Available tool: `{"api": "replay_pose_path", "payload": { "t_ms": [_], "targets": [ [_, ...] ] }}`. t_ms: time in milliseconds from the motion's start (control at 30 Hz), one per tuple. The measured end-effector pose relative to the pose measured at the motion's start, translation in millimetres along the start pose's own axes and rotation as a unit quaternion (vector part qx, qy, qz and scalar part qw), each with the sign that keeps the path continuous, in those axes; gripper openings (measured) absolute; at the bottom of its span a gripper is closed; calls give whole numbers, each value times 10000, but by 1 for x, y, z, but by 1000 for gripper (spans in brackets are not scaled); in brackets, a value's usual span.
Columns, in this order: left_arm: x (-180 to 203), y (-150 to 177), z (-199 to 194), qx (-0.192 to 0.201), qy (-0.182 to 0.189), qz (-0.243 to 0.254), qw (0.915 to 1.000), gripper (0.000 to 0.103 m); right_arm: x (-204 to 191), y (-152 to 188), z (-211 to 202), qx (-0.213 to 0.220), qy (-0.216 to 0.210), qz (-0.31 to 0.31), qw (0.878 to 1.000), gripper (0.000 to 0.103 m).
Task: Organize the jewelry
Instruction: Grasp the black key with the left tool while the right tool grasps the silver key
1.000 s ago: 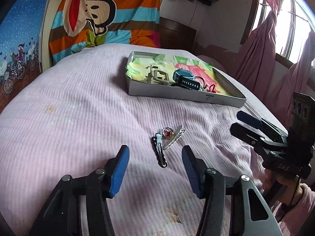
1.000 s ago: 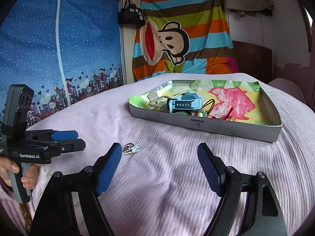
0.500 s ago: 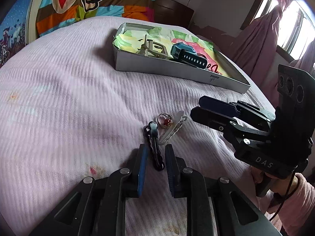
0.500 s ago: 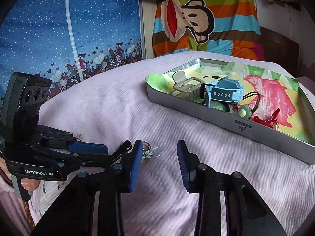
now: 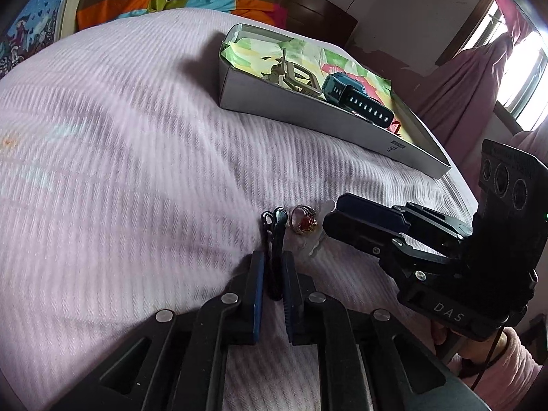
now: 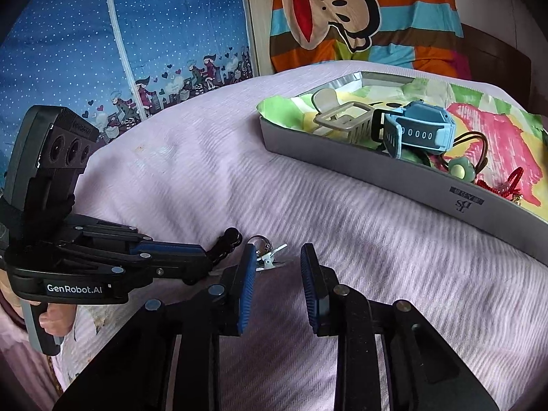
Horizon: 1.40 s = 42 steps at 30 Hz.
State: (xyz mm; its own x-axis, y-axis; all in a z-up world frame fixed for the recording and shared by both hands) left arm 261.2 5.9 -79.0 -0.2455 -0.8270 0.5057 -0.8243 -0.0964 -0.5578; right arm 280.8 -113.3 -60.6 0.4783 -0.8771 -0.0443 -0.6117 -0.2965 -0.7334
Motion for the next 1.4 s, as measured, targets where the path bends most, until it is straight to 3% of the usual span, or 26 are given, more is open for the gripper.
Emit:
{"api": "replay_pose_path", "payload": {
  "t_ms": [267,1300,1367,1400],
  "targets": [
    [0,1,3,83,-101,17,9999,10,5,1,12,-186,-247,390,9988,24],
    [16,26,-23,595,101,291,9978,5,-17,27,-31,141,233,262,9993,12],
    [18,28,-27,632,130,293,9975,5,-19,28,-35,156,215,233,9994,3],
    [19,30,-28,626,143,292,9975,5,-20,30,-38,170,214,230,9994,3]
  ]
}}
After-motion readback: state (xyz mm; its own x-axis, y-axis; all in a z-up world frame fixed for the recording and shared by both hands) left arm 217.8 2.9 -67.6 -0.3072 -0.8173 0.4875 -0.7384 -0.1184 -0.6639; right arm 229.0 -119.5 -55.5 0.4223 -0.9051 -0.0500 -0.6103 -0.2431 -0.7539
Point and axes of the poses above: each gripper's, at about its wrist camera, not at the fingertips, and z roughly the way its jaws point, x to its right, y to its underside, the point moved 3 cm from there along z, roughly the way its jaws point, and after that the axes turned 7 degrees about y, right-handed, at the moved point
